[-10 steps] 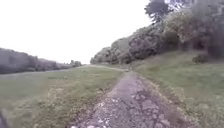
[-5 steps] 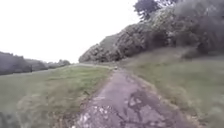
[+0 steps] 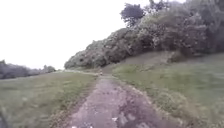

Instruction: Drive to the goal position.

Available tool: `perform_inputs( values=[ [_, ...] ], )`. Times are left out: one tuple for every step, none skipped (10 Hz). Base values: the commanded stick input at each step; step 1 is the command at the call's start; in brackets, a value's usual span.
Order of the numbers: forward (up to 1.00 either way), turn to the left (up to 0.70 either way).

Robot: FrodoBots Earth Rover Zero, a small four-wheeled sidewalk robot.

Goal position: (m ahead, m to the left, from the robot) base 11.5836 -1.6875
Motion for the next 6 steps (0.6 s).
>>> perform_inputs(
  values=[
    [1.0, 0.27],
    [1.0, 0.27],
    [1.0, 0.21],
    [1.0, 0.03],
    [1.0, 0.15],
    [1.0, 0.27]
  ],
)
